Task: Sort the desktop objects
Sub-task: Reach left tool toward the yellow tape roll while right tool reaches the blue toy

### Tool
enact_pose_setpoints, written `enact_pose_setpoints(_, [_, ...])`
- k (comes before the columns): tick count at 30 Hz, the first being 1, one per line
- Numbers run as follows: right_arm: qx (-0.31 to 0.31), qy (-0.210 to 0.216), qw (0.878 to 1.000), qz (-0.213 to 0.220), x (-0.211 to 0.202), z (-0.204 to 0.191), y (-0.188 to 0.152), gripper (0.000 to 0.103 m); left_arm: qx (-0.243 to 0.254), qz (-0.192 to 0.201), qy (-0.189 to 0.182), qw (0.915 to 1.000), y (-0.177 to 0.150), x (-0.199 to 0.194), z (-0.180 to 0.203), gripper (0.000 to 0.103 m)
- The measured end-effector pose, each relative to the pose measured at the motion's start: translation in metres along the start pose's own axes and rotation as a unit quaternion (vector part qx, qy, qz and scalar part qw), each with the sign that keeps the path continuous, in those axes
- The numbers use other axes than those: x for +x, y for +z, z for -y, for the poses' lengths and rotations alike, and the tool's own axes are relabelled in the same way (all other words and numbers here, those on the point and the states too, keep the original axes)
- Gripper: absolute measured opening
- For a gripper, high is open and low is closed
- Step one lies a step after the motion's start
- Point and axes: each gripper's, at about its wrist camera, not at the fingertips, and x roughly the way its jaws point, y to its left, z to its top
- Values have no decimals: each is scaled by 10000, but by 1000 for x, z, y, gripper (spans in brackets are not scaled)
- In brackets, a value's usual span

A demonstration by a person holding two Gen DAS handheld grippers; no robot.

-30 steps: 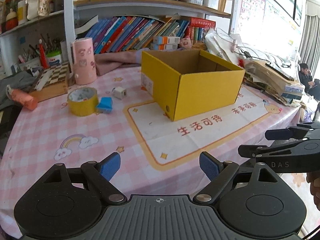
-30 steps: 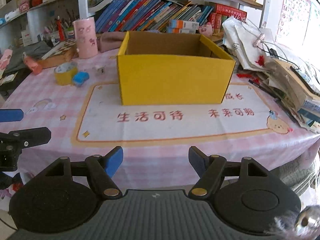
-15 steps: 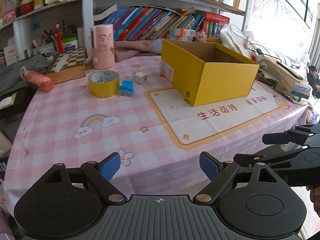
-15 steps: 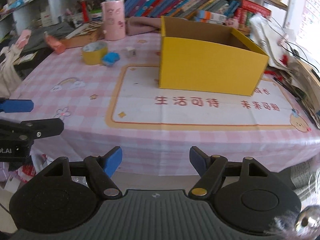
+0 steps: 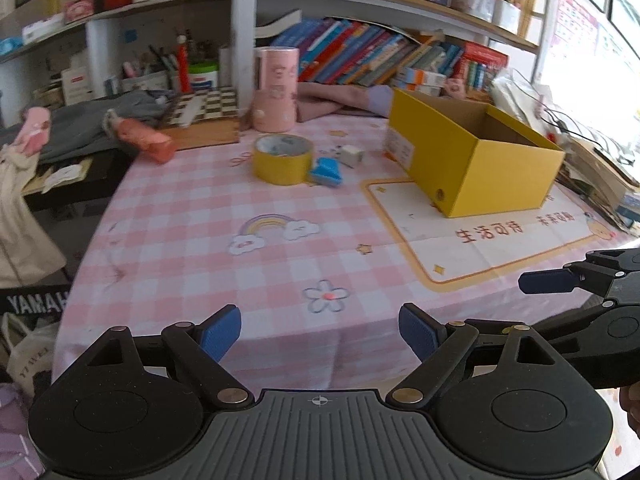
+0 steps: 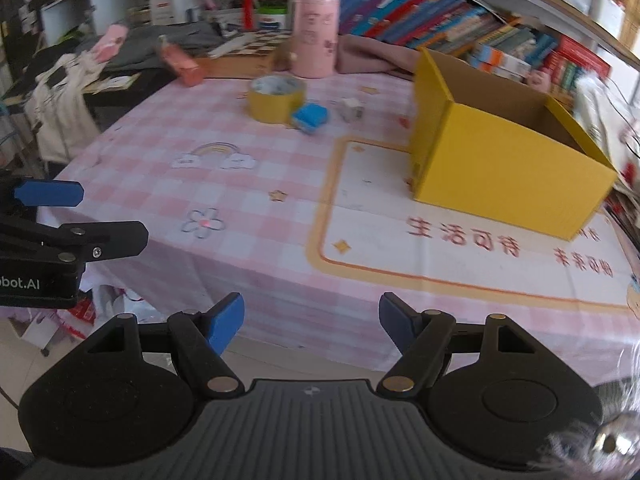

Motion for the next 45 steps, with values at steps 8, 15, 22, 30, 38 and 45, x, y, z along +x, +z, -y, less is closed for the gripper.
enact_pose_setpoints(8, [-432,288,9986,77,8,-24,16,73,-366,79,287,9989,-2,-7,-24,88])
enact_pose_setpoints(15, [-612,454,9969,187,16,-31,29,73,-458,125,379,9982,7,0,-34,88])
enact_pose_setpoints(22, [-546,443,9965,447,31,-24,51,70,-520,235,426,9975,36,21,-38,88])
enact_pose_setpoints(30, [-337,429,9966,624,59,-10,89,65,-379,236,386,9983,74,54,-41,88])
enact_pose_setpoints(38, [-346,410,9961,694,97,-1,125,65,-346,137,340,9987,107,99,-49,88])
enact_pose_setpoints(45, [-246,310,9977,541,135,13,144,65,-394,57,245,9989,134,143,-51,88])
